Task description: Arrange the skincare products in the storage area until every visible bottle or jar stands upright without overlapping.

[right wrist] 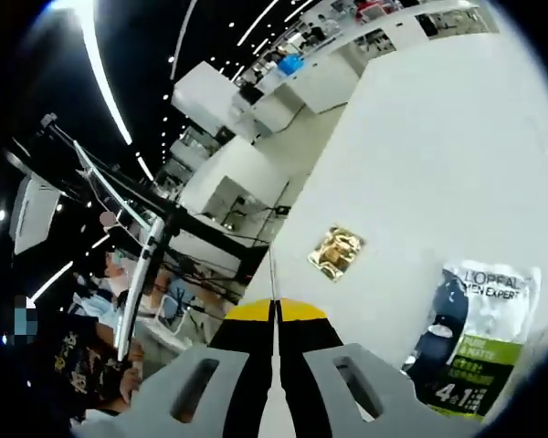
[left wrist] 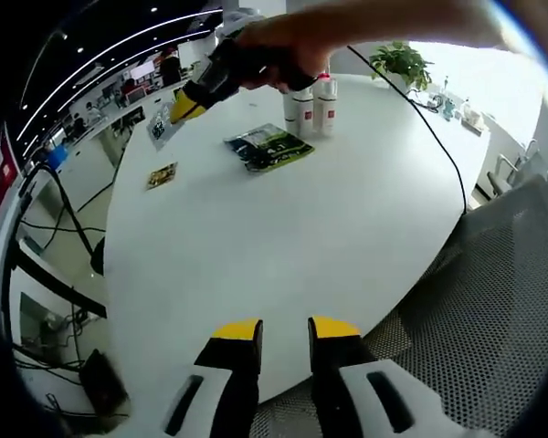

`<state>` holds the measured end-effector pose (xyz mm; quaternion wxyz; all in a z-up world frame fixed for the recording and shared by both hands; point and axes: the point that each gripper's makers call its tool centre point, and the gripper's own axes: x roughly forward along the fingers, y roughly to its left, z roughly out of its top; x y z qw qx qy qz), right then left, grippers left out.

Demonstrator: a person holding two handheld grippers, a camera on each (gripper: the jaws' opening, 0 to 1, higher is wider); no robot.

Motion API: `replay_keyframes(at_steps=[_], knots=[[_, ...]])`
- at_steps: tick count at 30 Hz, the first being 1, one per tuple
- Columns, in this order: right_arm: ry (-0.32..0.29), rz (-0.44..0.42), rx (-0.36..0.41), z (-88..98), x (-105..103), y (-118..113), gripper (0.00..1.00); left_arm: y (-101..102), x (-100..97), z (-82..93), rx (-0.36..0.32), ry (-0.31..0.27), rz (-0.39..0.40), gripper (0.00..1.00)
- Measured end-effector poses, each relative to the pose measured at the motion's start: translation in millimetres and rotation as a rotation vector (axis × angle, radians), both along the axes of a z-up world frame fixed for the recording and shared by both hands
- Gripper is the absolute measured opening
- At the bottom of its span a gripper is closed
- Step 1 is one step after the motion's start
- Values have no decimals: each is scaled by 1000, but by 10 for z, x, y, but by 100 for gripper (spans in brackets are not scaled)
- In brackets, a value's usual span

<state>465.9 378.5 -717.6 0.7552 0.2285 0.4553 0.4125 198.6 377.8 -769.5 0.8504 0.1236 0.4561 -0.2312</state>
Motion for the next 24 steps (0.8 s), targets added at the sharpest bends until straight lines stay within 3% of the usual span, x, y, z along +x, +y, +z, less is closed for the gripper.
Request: replay_keyframes(at_steps=[3, 7, 9, 14, 20, 24], knots=[[96, -77, -11, -253, 68, -123, 0, 1, -15, -5, -2, 4, -4, 21], [143, -113, -23, -406, 144, -201, 0, 17, -31, -18, -6, 12, 0, 21], [195, -126, -36, -487, 136, -218, 0, 19, -39, -27, -8, 17, 4, 21], [180, -202, -73, -566, 301, -323, 0, 24, -63, -52, -12, 35, 2, 20], [156, -212, -195, -743, 323, -487, 1, 45, -76, -51, -18, 41, 6, 20], [130, -196, -222, -752, 316, -477, 3, 44, -88, -54, -20, 46, 2, 20]])
